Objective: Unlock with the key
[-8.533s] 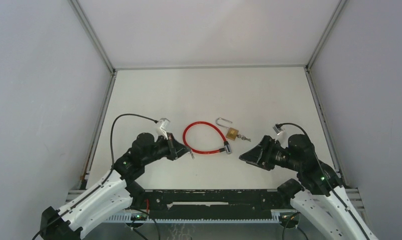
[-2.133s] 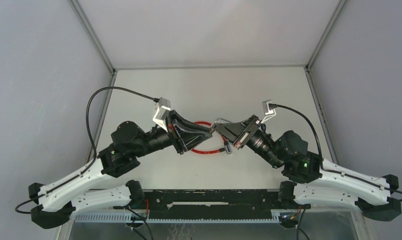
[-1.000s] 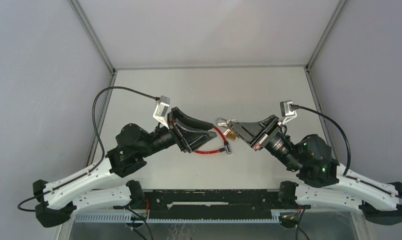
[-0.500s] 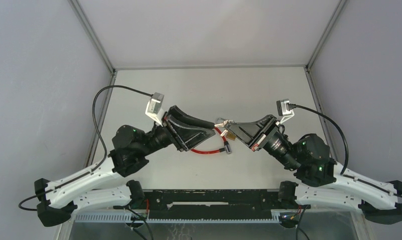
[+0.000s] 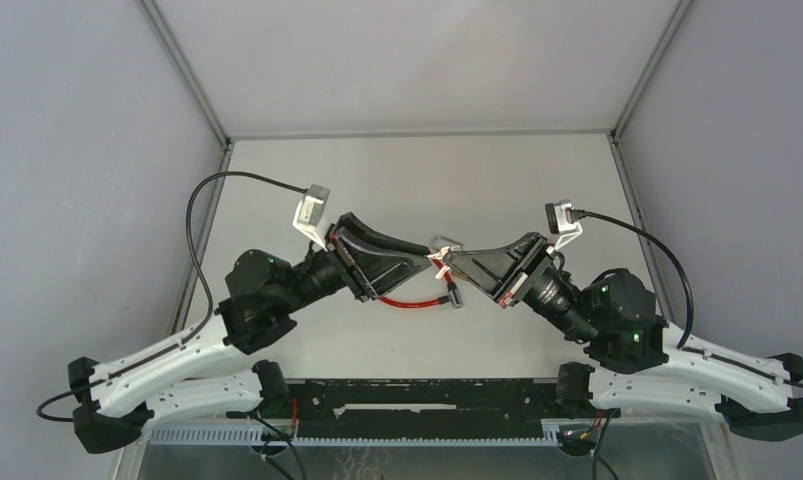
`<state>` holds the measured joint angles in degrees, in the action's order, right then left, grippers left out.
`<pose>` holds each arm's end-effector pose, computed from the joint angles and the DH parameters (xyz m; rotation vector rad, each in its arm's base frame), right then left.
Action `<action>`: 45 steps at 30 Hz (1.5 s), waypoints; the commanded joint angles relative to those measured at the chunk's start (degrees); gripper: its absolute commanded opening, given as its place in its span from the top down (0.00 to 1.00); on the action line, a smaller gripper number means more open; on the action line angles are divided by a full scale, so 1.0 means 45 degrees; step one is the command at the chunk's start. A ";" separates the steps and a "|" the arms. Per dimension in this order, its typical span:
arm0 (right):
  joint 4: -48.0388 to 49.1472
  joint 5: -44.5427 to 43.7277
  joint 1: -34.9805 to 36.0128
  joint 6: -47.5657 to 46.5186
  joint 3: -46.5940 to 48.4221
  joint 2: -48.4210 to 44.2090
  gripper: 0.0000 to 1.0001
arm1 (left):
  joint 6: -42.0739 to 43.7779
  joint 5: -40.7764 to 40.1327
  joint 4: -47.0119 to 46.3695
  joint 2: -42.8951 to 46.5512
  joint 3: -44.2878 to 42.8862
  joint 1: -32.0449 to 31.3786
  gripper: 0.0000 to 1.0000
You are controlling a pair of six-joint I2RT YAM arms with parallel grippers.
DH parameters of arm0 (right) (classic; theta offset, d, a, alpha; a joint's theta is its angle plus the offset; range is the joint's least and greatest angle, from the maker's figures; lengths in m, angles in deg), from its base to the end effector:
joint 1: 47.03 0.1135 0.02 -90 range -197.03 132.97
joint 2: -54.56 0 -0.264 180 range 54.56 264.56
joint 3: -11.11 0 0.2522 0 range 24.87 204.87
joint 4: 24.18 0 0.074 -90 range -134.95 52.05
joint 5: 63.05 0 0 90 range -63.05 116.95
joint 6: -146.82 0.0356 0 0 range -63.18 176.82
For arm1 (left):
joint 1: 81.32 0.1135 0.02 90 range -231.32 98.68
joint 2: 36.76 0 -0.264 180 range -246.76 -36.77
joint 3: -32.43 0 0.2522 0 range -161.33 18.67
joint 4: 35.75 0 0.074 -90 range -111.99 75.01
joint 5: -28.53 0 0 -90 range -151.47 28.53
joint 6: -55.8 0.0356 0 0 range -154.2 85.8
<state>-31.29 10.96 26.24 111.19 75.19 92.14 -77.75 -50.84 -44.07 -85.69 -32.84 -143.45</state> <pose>0.0493 0.1299 0.4230 0.0449 1.4559 1.7221 0.0819 -0.1689 0.4290 0.4018 1.2710 -1.7136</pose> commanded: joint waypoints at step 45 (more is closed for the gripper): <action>-0.3148 0.2155 -0.0654 -0.4857 0.0652 -0.0233 0.28 | 0.2146 0.0969 1.0835 -0.1125 -0.5502 0.0050 1.00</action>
<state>-48.14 13.72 25.63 89.36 77.86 90.02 -65.95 -49.49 5.65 -91.11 -53.67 -143.45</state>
